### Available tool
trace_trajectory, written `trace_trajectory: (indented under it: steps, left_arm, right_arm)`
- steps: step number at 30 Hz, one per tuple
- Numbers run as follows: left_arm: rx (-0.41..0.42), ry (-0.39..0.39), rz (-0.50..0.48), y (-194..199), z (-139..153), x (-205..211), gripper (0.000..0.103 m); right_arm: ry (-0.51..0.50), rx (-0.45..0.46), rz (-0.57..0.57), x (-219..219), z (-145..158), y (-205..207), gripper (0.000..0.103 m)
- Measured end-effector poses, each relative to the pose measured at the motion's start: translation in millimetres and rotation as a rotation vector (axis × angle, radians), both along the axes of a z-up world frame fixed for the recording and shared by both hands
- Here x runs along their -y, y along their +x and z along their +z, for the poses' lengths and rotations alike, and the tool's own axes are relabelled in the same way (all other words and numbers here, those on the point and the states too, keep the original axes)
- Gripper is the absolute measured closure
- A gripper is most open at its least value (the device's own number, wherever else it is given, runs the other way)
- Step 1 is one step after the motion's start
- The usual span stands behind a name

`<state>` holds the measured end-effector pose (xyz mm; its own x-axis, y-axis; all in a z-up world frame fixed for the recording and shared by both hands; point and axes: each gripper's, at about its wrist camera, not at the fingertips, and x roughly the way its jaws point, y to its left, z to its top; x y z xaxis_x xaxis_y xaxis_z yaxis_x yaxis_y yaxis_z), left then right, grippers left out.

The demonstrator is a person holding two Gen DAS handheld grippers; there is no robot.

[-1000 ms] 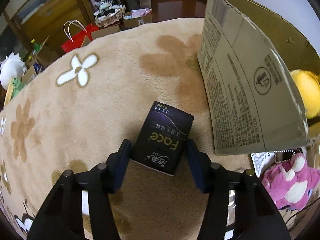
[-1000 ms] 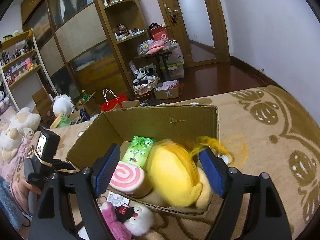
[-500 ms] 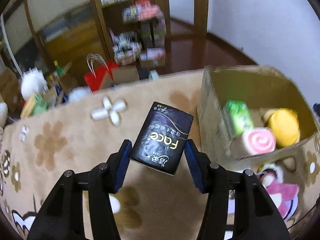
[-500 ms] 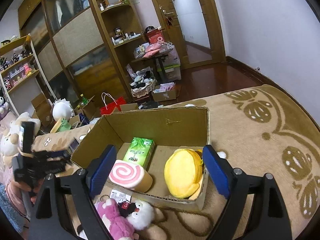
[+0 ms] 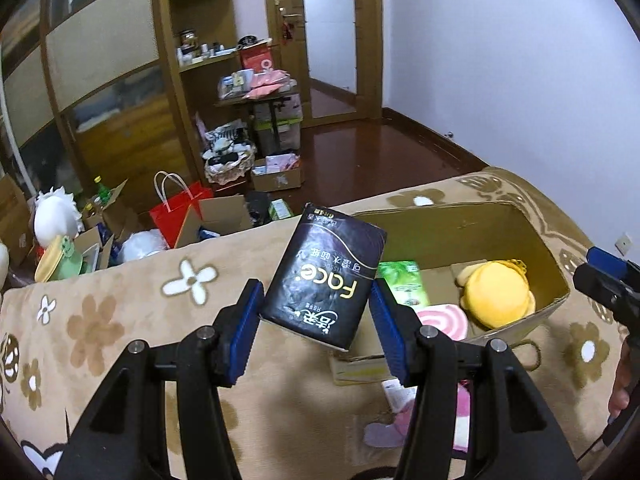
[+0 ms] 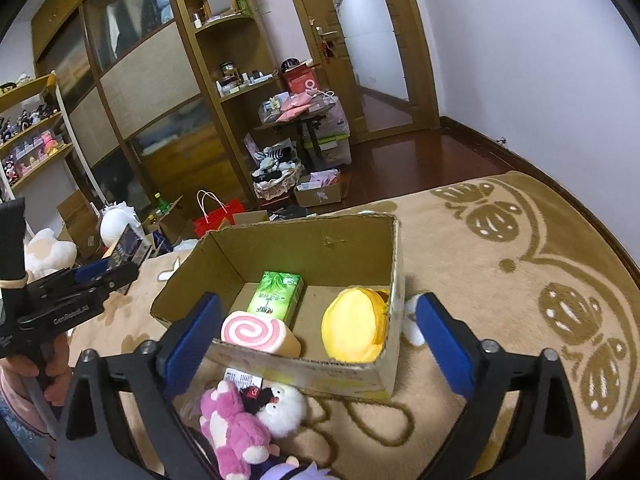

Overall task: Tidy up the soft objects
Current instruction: 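Carry the black pack over the box and release it with the left tool, then move both tools toward the pink bear and white-haired doll beside the box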

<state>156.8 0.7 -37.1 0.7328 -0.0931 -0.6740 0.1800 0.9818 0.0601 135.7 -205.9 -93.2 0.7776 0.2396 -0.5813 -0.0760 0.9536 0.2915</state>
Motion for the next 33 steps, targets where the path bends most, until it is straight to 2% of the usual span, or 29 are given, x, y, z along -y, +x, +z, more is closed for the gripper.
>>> trace_trajectory:
  steps: [13, 16, 17, 20, 24, 28, 33]
  left_arm:
    - [-0.048, 0.011, -0.076, 13, -14, 36, 0.049]
    - [-0.043, 0.04, -0.076, 14, -19, 42, 0.043]
    - [-0.051, 0.046, -0.078, 14, -21, 43, 0.038]
    - [-0.077, 0.052, -0.083, 10, -25, 43, 0.035]
    - [-0.081, 0.049, -0.072, -1, -21, 41, 0.019]
    - [-0.076, 0.052, -0.074, -14, -12, 40, 0.017]
    - [-0.094, 0.044, -0.073, -29, -5, 39, 0.01]
  right_arm:
    - [-0.02, -0.058, -0.002, -3, -6, -14, 0.0]
    - [-0.021, -0.072, 0.002, -4, -11, -16, 0.0]
    - [-0.022, -0.078, 0.005, -5, -12, -17, 0.0]
    - [-0.026, -0.094, 0.009, -6, -16, -18, 0.0]
    - [-0.028, -0.104, 0.013, -7, -18, -21, 0.0]
    - [-0.024, -0.107, 0.017, -8, -15, -27, 0.0]
    - [-0.016, -0.108, 0.014, -7, -12, -37, 0.0]
